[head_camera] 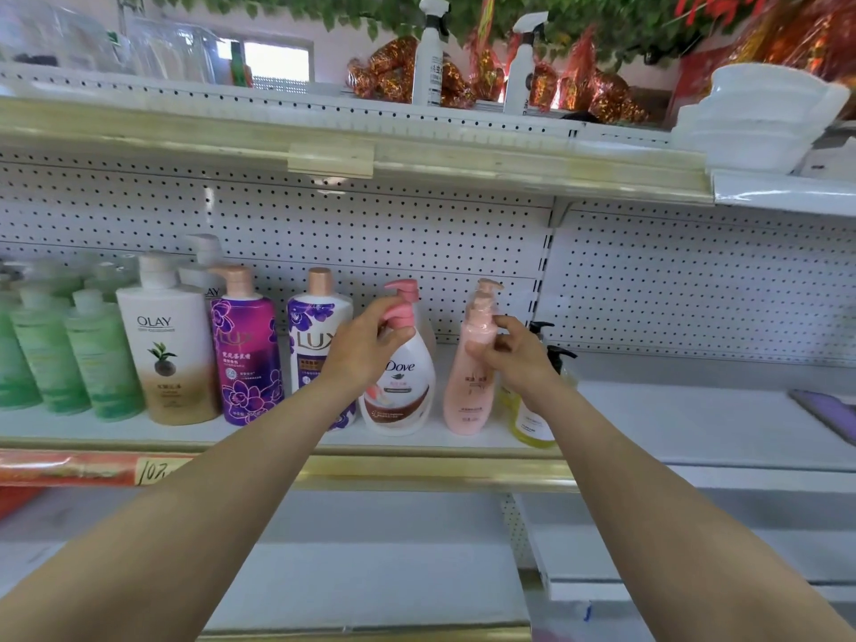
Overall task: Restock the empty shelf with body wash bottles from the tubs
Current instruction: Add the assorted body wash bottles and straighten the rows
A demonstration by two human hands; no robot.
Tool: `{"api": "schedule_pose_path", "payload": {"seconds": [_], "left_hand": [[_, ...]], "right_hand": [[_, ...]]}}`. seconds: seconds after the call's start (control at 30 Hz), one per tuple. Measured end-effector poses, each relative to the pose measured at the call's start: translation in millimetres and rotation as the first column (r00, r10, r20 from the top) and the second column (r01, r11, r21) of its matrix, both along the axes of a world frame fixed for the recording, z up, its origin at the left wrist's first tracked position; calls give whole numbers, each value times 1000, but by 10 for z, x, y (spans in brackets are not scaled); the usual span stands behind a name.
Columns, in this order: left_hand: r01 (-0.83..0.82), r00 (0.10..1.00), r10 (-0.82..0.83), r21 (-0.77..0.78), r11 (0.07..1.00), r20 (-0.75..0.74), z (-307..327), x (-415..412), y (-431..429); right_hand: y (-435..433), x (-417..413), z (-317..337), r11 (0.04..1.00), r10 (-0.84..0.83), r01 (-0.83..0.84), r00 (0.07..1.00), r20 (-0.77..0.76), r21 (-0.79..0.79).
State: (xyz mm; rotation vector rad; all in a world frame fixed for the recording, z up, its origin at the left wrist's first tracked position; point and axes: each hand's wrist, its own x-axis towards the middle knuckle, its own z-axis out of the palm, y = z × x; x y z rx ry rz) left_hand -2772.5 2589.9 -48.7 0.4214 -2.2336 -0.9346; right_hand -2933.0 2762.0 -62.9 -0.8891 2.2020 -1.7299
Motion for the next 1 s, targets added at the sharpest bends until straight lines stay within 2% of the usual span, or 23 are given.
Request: {"api": "schedule_pose_path", "payload": {"seconds": [0.43,0.83,1.0], "left_hand": [[-35,999,36,-4,999,12,37,-23,-18],[-211,978,209,-108,971,-27,42,-55,119],[-172,981,175,-41,984,88,62,-75,76]], "right_hand": [[9,-73,-27,998,43,-42,999,-33,38],[-7,-70,-29,999,13,-12,999,-51,35],[4,-45,-5,999,13,-10,998,-64,46]]}}
